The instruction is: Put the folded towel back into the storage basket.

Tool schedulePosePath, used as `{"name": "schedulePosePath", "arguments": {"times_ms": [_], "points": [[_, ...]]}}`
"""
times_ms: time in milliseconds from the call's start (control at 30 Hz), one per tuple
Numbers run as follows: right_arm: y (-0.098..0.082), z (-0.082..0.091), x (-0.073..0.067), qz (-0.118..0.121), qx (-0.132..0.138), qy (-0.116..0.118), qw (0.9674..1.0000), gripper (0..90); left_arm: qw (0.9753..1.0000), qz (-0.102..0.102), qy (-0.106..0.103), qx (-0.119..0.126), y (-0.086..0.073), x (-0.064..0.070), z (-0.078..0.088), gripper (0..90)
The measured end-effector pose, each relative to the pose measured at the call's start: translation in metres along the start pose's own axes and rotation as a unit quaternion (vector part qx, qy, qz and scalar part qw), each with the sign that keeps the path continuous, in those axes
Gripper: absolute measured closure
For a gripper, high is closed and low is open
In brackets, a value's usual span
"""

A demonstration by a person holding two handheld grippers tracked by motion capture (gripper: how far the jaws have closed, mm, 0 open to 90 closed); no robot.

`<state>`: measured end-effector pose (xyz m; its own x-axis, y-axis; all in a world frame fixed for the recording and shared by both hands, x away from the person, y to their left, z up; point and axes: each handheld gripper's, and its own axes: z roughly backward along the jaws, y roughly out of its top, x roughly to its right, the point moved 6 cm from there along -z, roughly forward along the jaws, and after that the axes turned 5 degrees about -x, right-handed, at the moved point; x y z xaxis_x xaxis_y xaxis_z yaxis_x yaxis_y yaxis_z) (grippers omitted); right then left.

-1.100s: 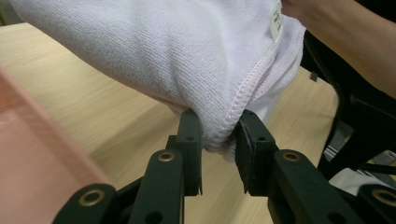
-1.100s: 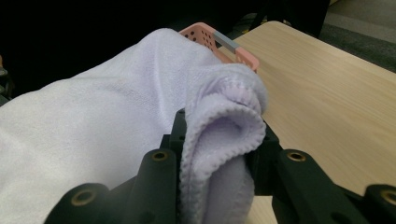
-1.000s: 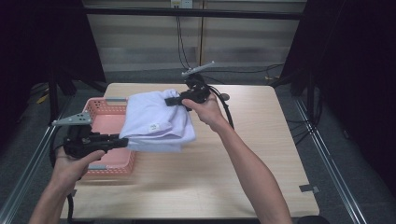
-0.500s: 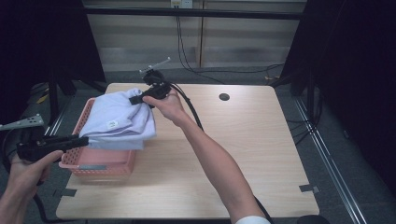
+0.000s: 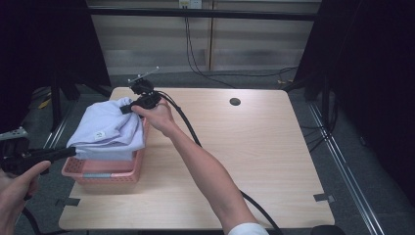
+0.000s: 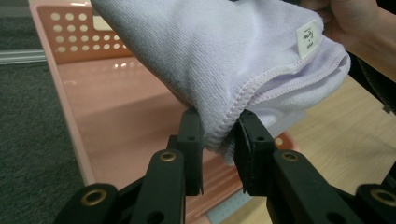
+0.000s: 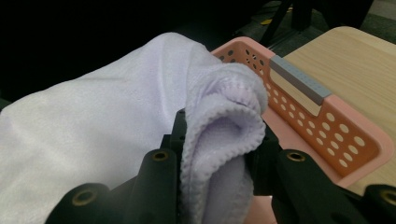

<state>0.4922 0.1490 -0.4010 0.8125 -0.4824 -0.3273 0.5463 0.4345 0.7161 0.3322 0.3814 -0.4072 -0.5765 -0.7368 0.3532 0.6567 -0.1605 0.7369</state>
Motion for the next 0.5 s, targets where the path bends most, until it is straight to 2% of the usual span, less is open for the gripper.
{"name": "schedulePosePath", "arguments": {"times_ms": [33,100,300,333,500], "points": [[0.000,0.000,0.000,0.000,0.000,0.000,1.0000,69.5,1.0000,0.004,0.002,-0.001,-0.001,-0.002,-0.001,73.6],[-0.004,-0.011,0.000,-0.005,-0.002,-0.008,1.0000,69.5,0.9998,0.018,0.008,-0.003,-0.005,-0.011,-0.001,73.7],[-0.008,-0.027,0.000,-0.012,-0.003,-0.015,0.9998,69.5,0.9991,0.030,0.026,-0.014,-0.012,-0.024,-0.004,73.7],[-0.010,-0.034,0.001,-0.018,-0.003,-0.016,0.9997,69.4,0.9988,0.035,0.029,-0.016,-0.014,-0.027,-0.005,73.6],[-0.017,-0.045,0.003,-0.019,-0.007,-0.023,0.9995,69.1,0.9982,0.035,0.042,-0.027,-0.021,-0.034,-0.010,73.4]]}}
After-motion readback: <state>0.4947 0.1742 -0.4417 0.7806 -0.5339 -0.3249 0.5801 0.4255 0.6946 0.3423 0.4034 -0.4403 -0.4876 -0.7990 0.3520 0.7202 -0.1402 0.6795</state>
